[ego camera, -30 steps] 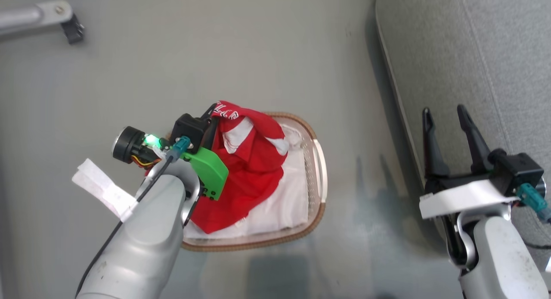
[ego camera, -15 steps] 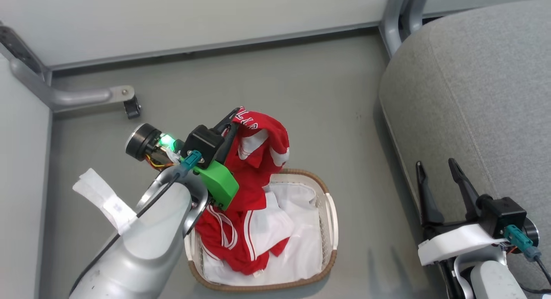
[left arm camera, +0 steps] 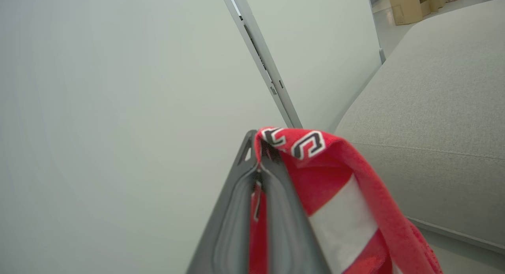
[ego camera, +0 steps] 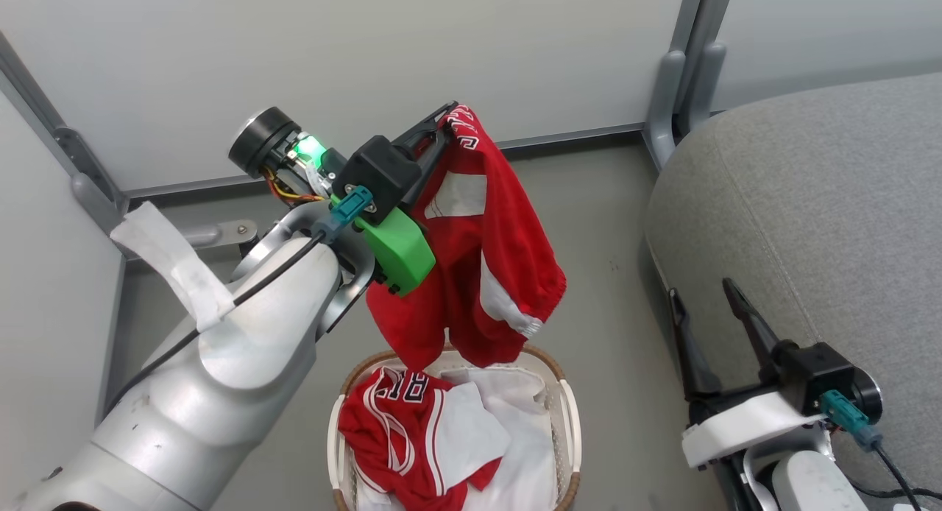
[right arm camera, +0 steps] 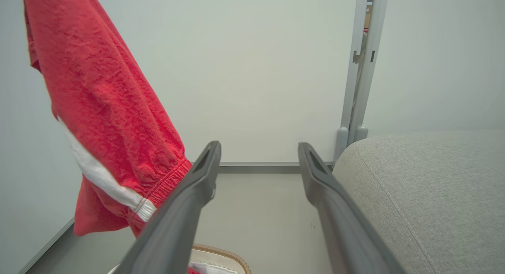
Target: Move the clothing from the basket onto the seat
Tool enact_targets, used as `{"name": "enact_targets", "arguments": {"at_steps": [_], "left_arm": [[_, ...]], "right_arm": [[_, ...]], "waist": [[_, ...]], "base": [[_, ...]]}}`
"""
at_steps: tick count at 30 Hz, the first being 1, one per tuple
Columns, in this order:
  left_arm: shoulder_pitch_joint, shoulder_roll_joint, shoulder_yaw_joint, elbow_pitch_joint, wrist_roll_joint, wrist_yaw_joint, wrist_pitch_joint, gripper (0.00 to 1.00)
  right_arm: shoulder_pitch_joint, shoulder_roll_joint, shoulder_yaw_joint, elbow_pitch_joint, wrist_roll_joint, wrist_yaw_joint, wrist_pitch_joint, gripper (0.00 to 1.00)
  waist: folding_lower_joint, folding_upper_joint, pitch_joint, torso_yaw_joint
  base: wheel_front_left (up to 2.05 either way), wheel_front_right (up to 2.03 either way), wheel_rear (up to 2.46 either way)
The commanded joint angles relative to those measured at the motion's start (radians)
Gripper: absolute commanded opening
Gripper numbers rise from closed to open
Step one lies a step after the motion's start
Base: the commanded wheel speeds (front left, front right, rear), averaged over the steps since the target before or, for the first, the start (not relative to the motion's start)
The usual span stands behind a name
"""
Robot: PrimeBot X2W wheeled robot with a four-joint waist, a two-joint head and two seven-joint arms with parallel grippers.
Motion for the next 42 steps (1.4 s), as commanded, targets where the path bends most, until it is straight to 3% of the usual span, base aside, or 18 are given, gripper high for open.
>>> {"name": "enact_targets", "arguments": {"at_steps": [1, 16, 23, 31, 39, 41, 42], "left_arm": [[-0.021, 0.008, -0.009, -0.009, -0.011, -0.002, 0.007, 0.0], [-0.073, -0.01, -0.082, -0.054, -0.043, -0.002, 0.021, 0.0], [-0.089, -0.022, -0.103, -0.055, -0.043, -0.002, 0.009, 0.0], [-0.094, -0.048, -0.133, -0.072, -0.045, -0.002, -0.002, 0.0], [-0.082, -0.054, -0.155, -0.135, -0.062, -0.002, 0.018, 0.0], [-0.076, -0.051, -0.156, -0.149, -0.066, 0.001, 0.022, 0.0], [-0.073, -0.049, -0.155, -0.153, -0.069, 0.004, 0.024, 0.0]], "right_arm": [[-0.009, -0.004, 0.017, 0.0, -0.002, 0.0, -0.002, 1.0], [-0.182, -0.005, 0.219, 0.022, -0.011, 0.0, -0.002, 1.0], [-0.318, -0.004, 0.28, 0.126, -0.045, 0.0, -0.002, 1.0], [-0.42, -0.004, 0.429, 0.347, -0.028, 0.0, -0.002, 1.0], [-0.481, -0.004, 0.458, 0.444, 0.006, 0.0, -0.002, 1.0], [-0.488, -0.004, 0.462, 0.466, 0.014, 0.0, -0.002, 0.47], [-0.494, -0.004, 0.463, 0.473, 0.016, 0.0, -0.002, 0.09]], "waist": [[0.0001, 0.0, -0.006, -0.004], [0.0001, 0.0, -0.016, 0.004], [0.0001, 0.0, -0.008, 0.023], [0.0001, 0.0, -0.015, 0.044], [0.0001, 0.0, -0.021, 0.066], [0.0001, 0.0, -0.023, 0.071], [0.0001, 0.0, -0.023, 0.073]], "base": [[0.0, 0.0, 0.0], [0.0, 0.0, 0.0], [0.0, 0.0, 0.0], [0.0, 0.0, 0.0], [0.0, 0.0, 0.0], [0.0, 0.0, 0.0], [0.0, 0.0, 0.0]]}}
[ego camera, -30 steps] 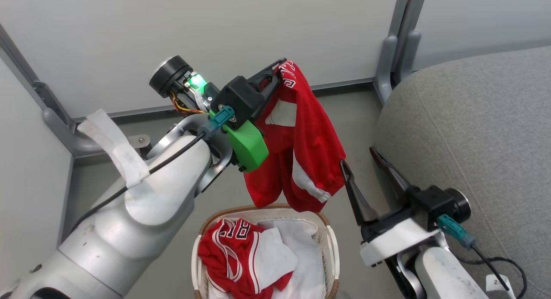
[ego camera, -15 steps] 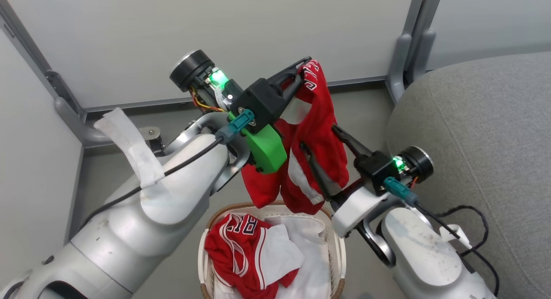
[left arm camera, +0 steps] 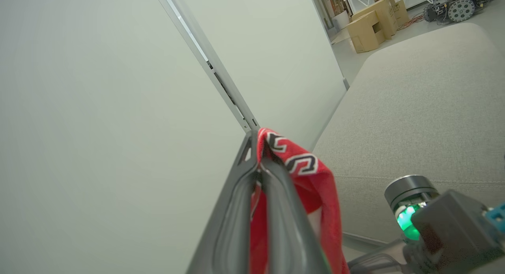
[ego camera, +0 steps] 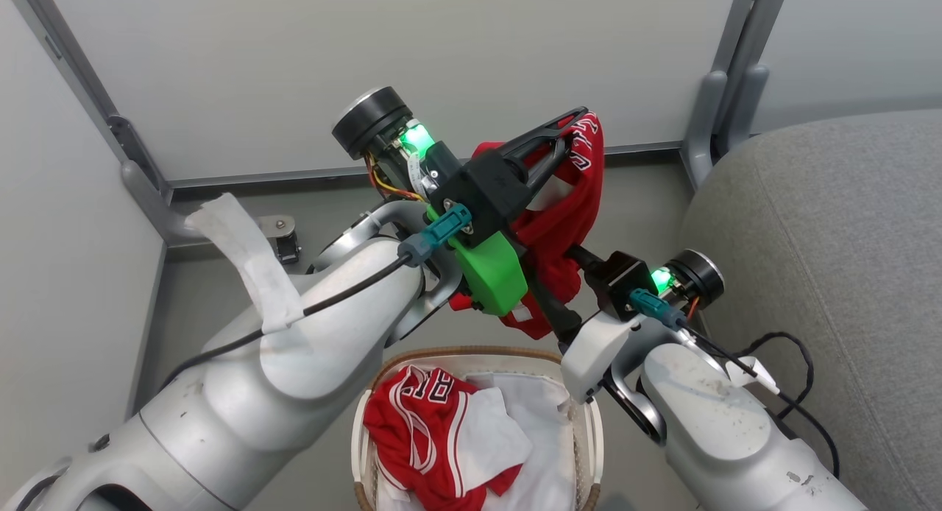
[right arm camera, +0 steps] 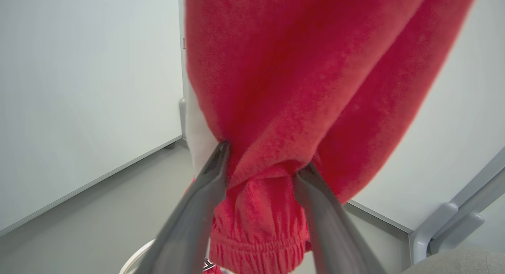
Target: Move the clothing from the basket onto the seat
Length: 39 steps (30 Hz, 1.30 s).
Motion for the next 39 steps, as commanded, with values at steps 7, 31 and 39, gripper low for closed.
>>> {"name": "enact_targets", "arguments": {"at_steps": [7, 31, 39], "left_arm": [[0.045, 0.04, 0.028, 0.002, -0.04, 0.035, 0.015, 0.0], [0.429, 0.1, 0.195, 0.064, -0.204, 0.16, -0.106, 1.0], [0.551, 0.049, 0.258, 0.008, -0.162, 0.171, -0.106, 1.0]], "right_arm": [[-0.022, -0.004, -0.001, -0.002, 0.017, 0.0, -0.002, 0.0], [0.037, -0.012, -0.173, -0.12, -0.069, 0.0, -0.002, 0.0], [0.059, -0.017, -0.209, -0.144, -0.083, 0.0, -0.002, 0.0]], "waist": [[0.0, 0.0, -0.005, 0.006], [0.0, 0.0, 0.034, -0.032], [0.0, 0.0, 0.047, -0.041]], "base": [[0.0, 0.0, 0.0], [0.0, 0.0, 0.0], [0.0, 0.0, 0.0]]}}
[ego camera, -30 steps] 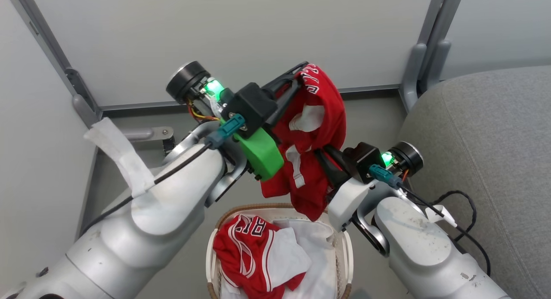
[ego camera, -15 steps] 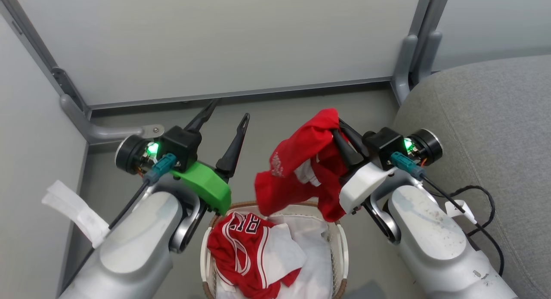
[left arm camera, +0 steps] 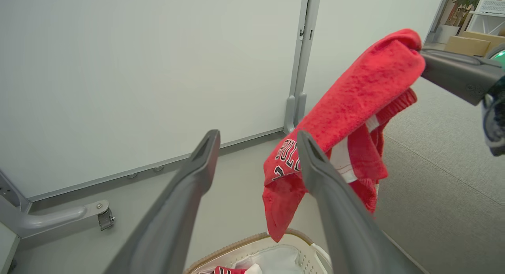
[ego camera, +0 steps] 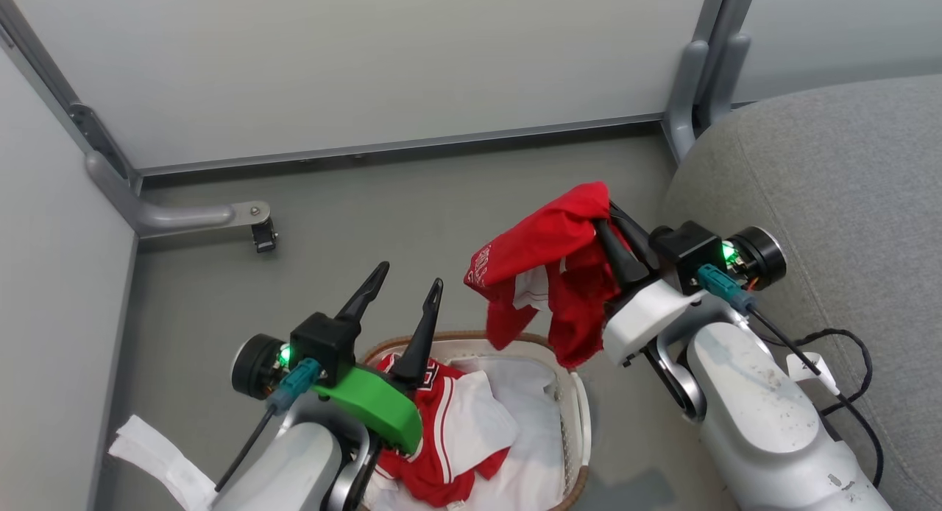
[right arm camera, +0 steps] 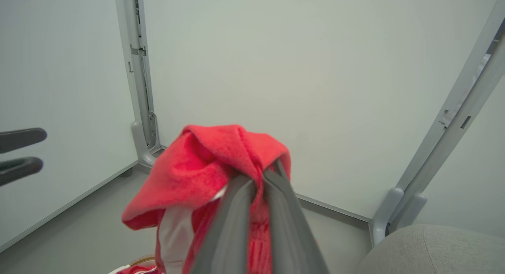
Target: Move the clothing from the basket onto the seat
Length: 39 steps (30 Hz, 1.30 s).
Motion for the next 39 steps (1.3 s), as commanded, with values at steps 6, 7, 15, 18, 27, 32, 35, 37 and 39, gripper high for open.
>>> {"name": "enact_targets", "arguments": {"at_steps": [6, 7, 15, 18, 27, 32, 35, 37, 39], "left_arm": [[0.061, -0.03, 0.049, -0.02, 0.053, -0.013, -0.004, 1.0], [0.063, -0.033, 0.053, -0.021, 0.063, -0.014, -0.004, 1.0], [0.079, -0.066, 0.091, -0.026, 0.121, -0.031, -0.004, 1.0], [0.077, -0.08, 0.097, -0.025, 0.142, -0.039, -0.003, 1.0], [0.047, -0.103, 0.111, 0.0, 0.196, -0.07, -0.002, 1.0], [0.03, -0.11, 0.104, 0.027, 0.219, -0.086, -0.002, 1.0], [0.023, -0.114, 0.098, 0.039, 0.226, -0.094, -0.002, 1.0], [0.02, -0.116, 0.094, 0.047, 0.233, -0.098, -0.002, 1.0], [0.016, -0.117, 0.093, 0.053, 0.237, -0.1, -0.002, 1.0]], "right_arm": [[0.02, -0.011, -0.033, -0.027, -0.011, 0.0, -0.002, 0.0], [0.022, -0.013, -0.04, -0.032, -0.012, 0.0, -0.002, 0.0], [0.046, -0.049, -0.102, -0.089, -0.031, 0.0, -0.002, 0.0], [0.057, -0.065, -0.134, -0.121, -0.035, 0.0, -0.002, 0.0], [0.127, -0.085, -0.211, -0.19, -0.042, 0.0, -0.002, 0.0], [0.155, -0.069, -0.241, -0.212, -0.039, 0.0, -0.002, 0.0], [0.166, -0.064, -0.251, -0.218, -0.037, 0.0, -0.002, 0.0], [0.174, -0.06, -0.253, -0.223, -0.036, 0.0, -0.002, 0.0], [0.18, -0.058, -0.254, -0.222, -0.035, 0.0, -0.002, 0.0]], "waist": [[0.0, 0.0, 0.017, -0.023], [0.0, 0.0, 0.02, -0.029], [0.0, 0.0, 0.056, -0.122], [0.0, 0.0, 0.074, -0.169], [0.0, 0.0, 0.135, -0.33], [0.0, 0.0, 0.163, -0.395], [0.0, 0.0, 0.175, -0.415], [0.0, 0.0, 0.182, -0.423], [0.0, 0.0, 0.187, -0.425]], "base": [[0.0, 0.0, 0.0], [0.0, 0.0, 0.0], [0.0, 0.0, 0.0], [0.0, 0.0, 0.0], [0.0, 0.0, 0.0], [0.0, 0.0, 0.0], [0.0, 0.0, 0.0], [0.0, 0.0, 0.0], [0.0, 0.0, 0.0]]}}
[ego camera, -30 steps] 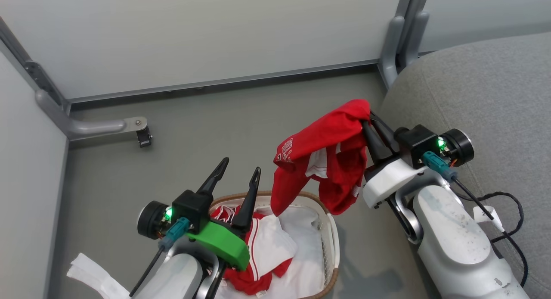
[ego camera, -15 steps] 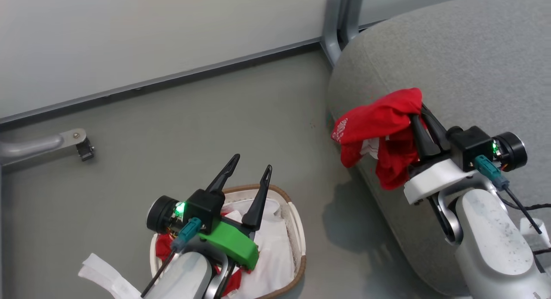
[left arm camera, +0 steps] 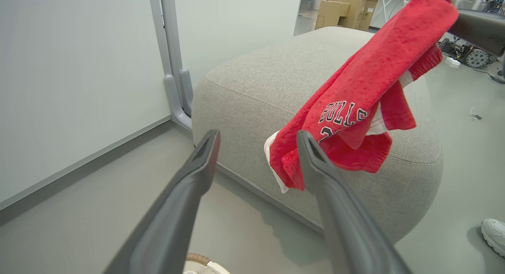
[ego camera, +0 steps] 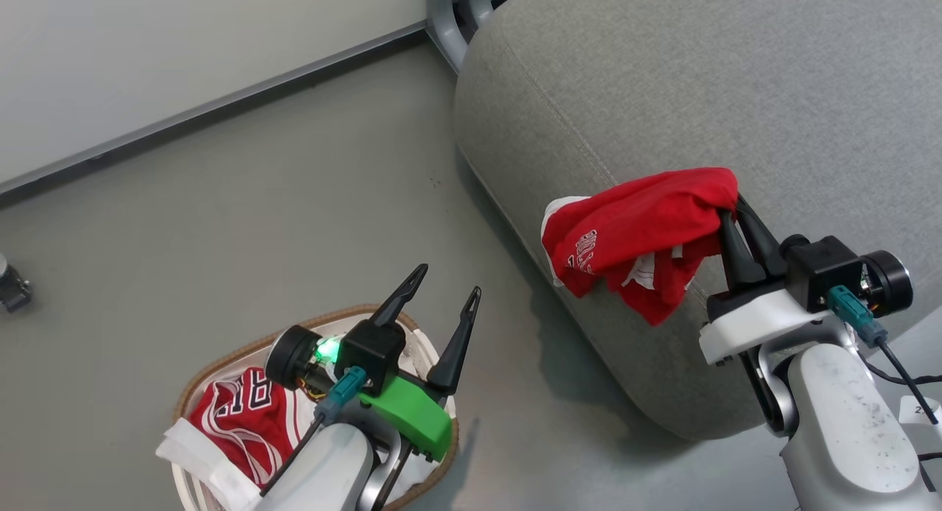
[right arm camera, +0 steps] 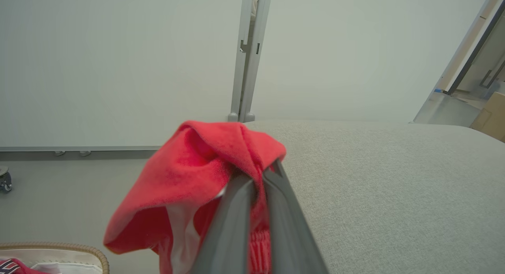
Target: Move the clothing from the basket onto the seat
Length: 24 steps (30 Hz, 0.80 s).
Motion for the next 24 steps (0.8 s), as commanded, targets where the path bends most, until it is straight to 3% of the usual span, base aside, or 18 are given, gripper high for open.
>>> {"name": "enact_targets", "arguments": {"at_steps": [1, 11, 17, 24], "left_arm": [[-0.018, 0.004, -0.001, 0.005, 0.005, -0.006, -0.001, 1.0], [-0.029, -0.012, -0.008, 0.014, 0.025, -0.022, -0.001, 1.0], [-0.033, -0.018, -0.016, 0.009, 0.039, -0.029, -0.001, 1.0], [-0.055, -0.017, -0.02, -0.017, 0.057, -0.028, -0.001, 1.0]], "right_arm": [[0.015, 0.003, -0.003, -0.005, 0.004, -0.001, -0.002, 0.0], [-0.051, -0.026, -0.039, 0.035, 0.018, -0.001, -0.002, 0.0], [-0.206, -0.12, -0.077, 0.094, 0.021, -0.001, -0.002, 0.0], [-0.475, -0.287, -0.105, 0.172, 0.034, -0.001, 0.061, 0.0]], "waist": [[0.0, -0.0001, 0.031, -0.025], [0.0, -0.0001, 0.053, 0.05], [0.0, -0.0001, 0.076, 0.116], [0.0, -0.0001, 0.134, 0.199]], "base": [[0.0, 0.0, 0.0], [0.0, 0.0, 0.0], [0.0, 0.0, 0.0], [0.0, 0.0, 0.0]]}}
